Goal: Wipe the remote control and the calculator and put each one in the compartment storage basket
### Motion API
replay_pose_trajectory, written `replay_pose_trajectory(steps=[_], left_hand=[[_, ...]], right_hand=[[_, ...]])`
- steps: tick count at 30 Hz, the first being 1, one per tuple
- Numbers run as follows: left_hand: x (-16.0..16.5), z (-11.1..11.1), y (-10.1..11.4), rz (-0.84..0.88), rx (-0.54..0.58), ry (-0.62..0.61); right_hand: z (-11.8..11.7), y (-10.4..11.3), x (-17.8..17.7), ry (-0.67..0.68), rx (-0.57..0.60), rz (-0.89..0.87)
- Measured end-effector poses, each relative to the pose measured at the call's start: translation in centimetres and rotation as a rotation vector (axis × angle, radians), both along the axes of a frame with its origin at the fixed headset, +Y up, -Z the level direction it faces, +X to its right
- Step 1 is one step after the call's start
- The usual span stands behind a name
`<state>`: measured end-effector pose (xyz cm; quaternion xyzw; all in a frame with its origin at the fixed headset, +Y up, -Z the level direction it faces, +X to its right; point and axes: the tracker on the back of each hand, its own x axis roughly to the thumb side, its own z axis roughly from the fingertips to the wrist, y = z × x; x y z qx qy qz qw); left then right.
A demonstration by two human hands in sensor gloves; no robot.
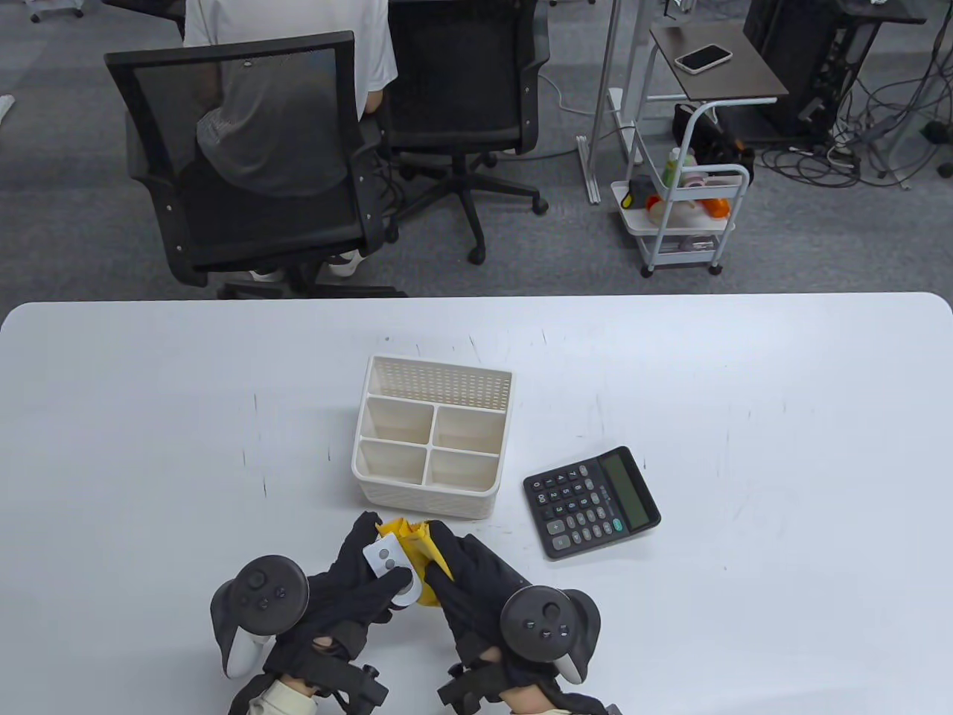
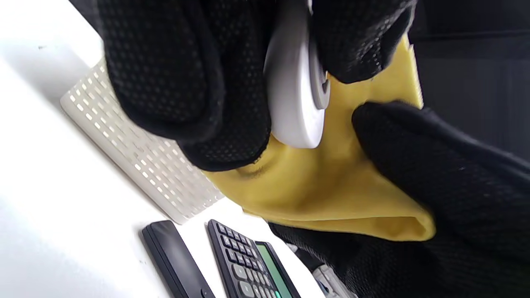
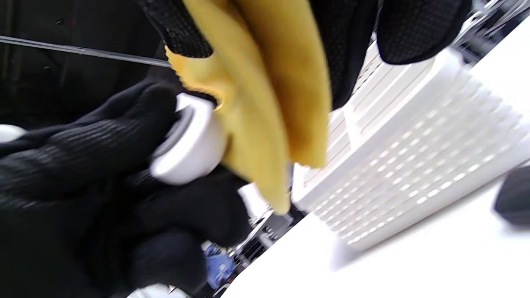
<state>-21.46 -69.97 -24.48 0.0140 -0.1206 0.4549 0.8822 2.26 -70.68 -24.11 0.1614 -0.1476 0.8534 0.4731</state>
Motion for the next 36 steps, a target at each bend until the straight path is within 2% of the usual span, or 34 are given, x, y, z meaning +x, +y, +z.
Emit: replay_pose_trajectory(steps=[7,11,15,19,24,27,30,32,34,36], left_hand=[[-0.7,0.1,0.0,0.01,0.007,0.052],[0.2,-0.1,-0.5,0.062,-0.038,-0.044],[1.0,0.0,-0.7,0.032,-0.028,-0.051],[0.7,0.1,-0.7,-0.016,-0.004,-0.018],[1.3,-0.1,-0.8,0.06,-0.041,-0.095],[1.1,-0.2,-1.0,0.057,-0.052,-0.056],[0.3,-0.2,-0.9,0.029,-0.018,0.029],[0.0,-0.1,-0.8,0.021,0.002,0.043],[0.0,0.1,-0.6,0.037,0.017,0.027],[0.6,-0.1,-0.6,0.101,0.024,-0.095]], right_hand=[[-0.3,0.0,1.4,-0.117,-0.02,-0.062],[-0.1,-0.3,0.7,-0.014,-0.005,-0.069],[0.7,-0.2,-1.5,0.205,0.026,-0.131],[1.1,0.0,-2.1,0.218,0.072,-0.143],[0.7,-0.7,-1.7,0.212,0.006,-0.154],[0.7,-0.6,-1.5,0.191,0.002,-0.111],[1.1,-0.4,-2.1,0.204,0.044,-0.035],[1.3,-0.3,-2.5,0.216,0.05,-0.04],[1.4,-0.3,-2.6,0.21,0.056,-0.057],[1.3,-0.3,-2.3,0.196,0.045,-0.076]])
